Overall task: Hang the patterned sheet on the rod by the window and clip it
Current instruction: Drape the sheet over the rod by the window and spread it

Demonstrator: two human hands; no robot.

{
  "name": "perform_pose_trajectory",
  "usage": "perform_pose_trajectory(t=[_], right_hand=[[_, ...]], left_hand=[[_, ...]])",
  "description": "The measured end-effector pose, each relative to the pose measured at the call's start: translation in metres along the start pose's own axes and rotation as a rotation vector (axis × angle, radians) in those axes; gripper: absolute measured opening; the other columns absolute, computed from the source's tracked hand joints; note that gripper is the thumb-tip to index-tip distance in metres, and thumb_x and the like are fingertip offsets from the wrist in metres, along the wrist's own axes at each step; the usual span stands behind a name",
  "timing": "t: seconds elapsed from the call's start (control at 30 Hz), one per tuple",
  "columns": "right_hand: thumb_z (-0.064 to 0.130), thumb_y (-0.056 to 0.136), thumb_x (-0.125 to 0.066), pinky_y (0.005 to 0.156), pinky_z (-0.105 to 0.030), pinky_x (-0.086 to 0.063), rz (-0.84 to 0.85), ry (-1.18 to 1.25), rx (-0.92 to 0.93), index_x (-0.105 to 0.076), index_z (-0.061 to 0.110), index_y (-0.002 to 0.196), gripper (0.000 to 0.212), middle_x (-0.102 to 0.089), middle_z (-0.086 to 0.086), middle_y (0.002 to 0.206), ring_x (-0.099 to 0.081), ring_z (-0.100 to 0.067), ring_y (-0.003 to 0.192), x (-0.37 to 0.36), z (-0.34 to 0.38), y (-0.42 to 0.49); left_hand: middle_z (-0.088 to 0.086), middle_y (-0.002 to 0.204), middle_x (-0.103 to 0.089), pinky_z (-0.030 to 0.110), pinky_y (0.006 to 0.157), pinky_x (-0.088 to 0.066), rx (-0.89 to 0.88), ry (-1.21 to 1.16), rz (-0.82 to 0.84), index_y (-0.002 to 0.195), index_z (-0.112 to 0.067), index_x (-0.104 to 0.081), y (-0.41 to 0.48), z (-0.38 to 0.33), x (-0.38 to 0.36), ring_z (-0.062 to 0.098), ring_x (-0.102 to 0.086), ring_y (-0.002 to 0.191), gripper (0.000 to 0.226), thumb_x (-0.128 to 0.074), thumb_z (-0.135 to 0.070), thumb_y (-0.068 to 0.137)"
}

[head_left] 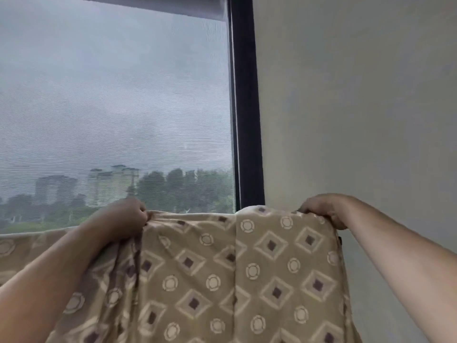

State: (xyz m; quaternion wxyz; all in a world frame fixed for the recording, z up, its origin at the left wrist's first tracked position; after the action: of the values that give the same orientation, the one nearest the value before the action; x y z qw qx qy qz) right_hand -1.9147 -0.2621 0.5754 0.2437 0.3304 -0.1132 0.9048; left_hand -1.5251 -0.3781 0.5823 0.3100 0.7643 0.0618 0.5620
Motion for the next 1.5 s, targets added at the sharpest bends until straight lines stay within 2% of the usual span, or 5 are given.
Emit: perform_pose_trajectory(t=[0.3,0.53,0.93,1.2,1.5], right_hand=[[0.036,0.093,-0.049,0.070,-0.033,-0.046,-0.754,-0.259,0.494,-0.060,0.013,0.093,0.025,-0.065,-0.009,0.096,-0.060,-0.029,0.088,-0.028,0.001,-0.017],[0.041,0.088,-0.068,0.084,-0.037,-0.050,-0.430,-0.154,1.033,-0.078,0.025,0.096,0.020,-0.064,0.008,0.086,-0.062,-0.013,0.086,-0.104,0.042,-0.049],[0.021,0.091,-0.057,0.075,-0.034,-0.050,-0.887,-0.099,0.832,-0.076,0.012,0.091,0.021,-0.073,-0.015,0.095,-0.065,-0.036,0.091,-0.022,0.116,-0.008],[0.020,0.084,-0.067,0.071,-0.024,-0.050,0.022,-0.776,0.458,-0.075,0.011,0.105,0.024,-0.071,0.002,0.092,-0.063,-0.012,0.084,-0.076,0.103,0.027],[0.062,0.092,-0.042,0.055,-0.029,-0.041,-0.647,-0.236,0.851,-0.060,0.020,0.067,0.051,-0.059,0.007,0.060,-0.055,-0.006,0.059,-0.124,0.034,-0.131]], left_hand=[[0.001,0.077,-0.069,0.032,0.073,-0.047,0.007,-0.183,0.095,0.069,-0.015,-0.069,-0.011,-0.004,-0.002,0.017,-0.063,0.076,0.049,-0.054,-0.057,0.088],[0.009,0.070,-0.061,0.034,0.066,-0.040,-0.098,-0.458,0.101,0.067,-0.008,-0.063,-0.029,-0.006,0.011,0.023,-0.053,0.069,0.040,-0.057,-0.043,0.048],[0.019,0.096,-0.074,0.040,0.077,-0.056,-0.081,-0.764,0.407,0.095,-0.007,-0.073,-0.039,0.004,0.025,0.034,-0.070,0.085,0.043,-0.086,-0.030,0.061],[0.004,0.085,-0.073,0.026,0.064,-0.050,0.118,-0.198,0.190,0.076,-0.012,-0.074,-0.019,0.003,0.022,0.016,-0.065,0.077,0.020,-0.064,-0.025,0.088],[0.015,0.070,-0.058,0.032,0.057,-0.052,0.325,-0.157,0.533,0.075,-0.003,-0.057,-0.013,-0.005,0.015,0.024,-0.060,0.061,0.024,-0.038,-0.002,0.090]])
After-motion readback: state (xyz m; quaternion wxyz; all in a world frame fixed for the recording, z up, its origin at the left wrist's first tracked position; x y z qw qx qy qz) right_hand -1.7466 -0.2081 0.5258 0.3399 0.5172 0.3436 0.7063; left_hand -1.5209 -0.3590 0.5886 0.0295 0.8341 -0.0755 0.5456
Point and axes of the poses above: each hand's wrist, its own y-axis towards the middle knuckle, its own x-axis out of the back of the hand, z = x × y, the point moved 2 cm from there along y, towards the middle knuckle
